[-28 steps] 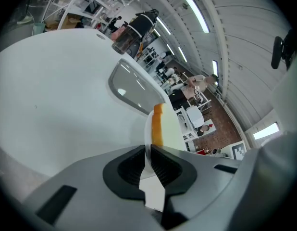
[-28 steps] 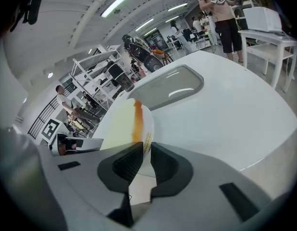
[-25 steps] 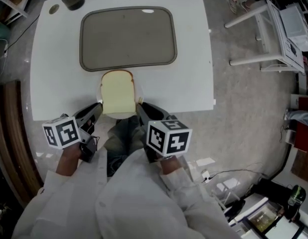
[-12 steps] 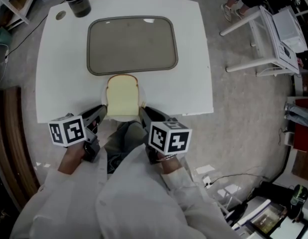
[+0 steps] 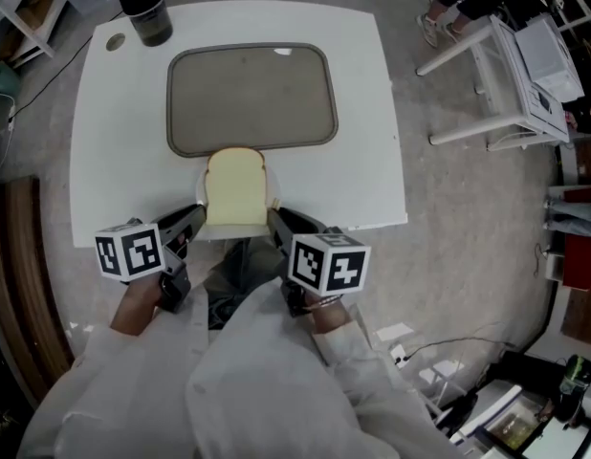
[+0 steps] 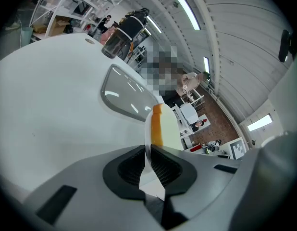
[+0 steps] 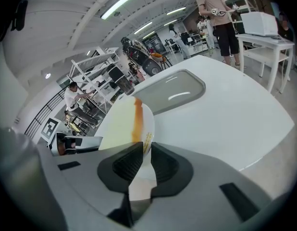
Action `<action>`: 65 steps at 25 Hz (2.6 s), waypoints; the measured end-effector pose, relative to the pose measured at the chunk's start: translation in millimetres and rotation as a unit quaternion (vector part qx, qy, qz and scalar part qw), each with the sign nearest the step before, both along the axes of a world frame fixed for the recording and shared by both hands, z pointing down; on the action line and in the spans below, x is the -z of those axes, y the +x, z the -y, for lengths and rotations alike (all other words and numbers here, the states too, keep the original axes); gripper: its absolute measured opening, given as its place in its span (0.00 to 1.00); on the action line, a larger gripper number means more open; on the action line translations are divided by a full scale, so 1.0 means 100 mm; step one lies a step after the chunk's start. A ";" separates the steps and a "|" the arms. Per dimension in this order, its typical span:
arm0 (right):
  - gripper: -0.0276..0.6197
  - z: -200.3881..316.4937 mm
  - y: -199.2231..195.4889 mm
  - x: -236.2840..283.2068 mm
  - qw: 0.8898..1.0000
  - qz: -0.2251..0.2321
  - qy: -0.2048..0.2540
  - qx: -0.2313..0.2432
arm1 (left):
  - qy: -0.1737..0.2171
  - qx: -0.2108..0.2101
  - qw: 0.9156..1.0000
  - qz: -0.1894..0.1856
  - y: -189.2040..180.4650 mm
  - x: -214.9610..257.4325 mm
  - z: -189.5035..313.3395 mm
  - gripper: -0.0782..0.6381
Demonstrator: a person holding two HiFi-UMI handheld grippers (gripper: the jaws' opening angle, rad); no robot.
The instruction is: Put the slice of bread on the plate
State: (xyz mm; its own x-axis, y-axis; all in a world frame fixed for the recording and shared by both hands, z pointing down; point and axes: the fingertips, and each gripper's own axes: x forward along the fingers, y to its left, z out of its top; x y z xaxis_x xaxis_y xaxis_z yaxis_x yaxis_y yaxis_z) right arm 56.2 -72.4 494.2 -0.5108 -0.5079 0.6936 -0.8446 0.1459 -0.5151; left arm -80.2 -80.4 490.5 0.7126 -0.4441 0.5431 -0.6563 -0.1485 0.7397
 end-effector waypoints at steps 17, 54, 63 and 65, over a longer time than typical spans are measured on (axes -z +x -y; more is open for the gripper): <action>0.13 1.17 0.10 0.14 0.999 0.008 0.019 0.030 | 0.018 0.035 0.999 0.002 0.11 0.15 1.09 0.17; 0.13 2.41 0.12 -0.45 0.997 -0.001 -0.044 0.057 | -0.037 0.053 0.998 0.025 0.16 -0.41 2.26 0.17; 0.13 2.40 0.15 -0.45 0.998 0.011 -0.047 0.051 | -0.046 0.065 0.997 0.018 0.17 -0.42 2.25 0.17; 0.13 2.41 0.15 -0.44 0.998 0.013 -0.048 0.048 | -0.041 0.062 0.997 0.030 0.16 -0.41 2.25 0.17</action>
State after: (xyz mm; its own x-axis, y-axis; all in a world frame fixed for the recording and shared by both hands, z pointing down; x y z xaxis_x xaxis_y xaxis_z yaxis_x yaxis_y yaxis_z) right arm 70.7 -313.4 537.8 -0.5723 -0.3878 0.7226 -0.8153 0.1749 -0.5519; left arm -64.7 -305.1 531.6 0.6202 -0.4787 0.6214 -0.7091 -0.0034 0.7051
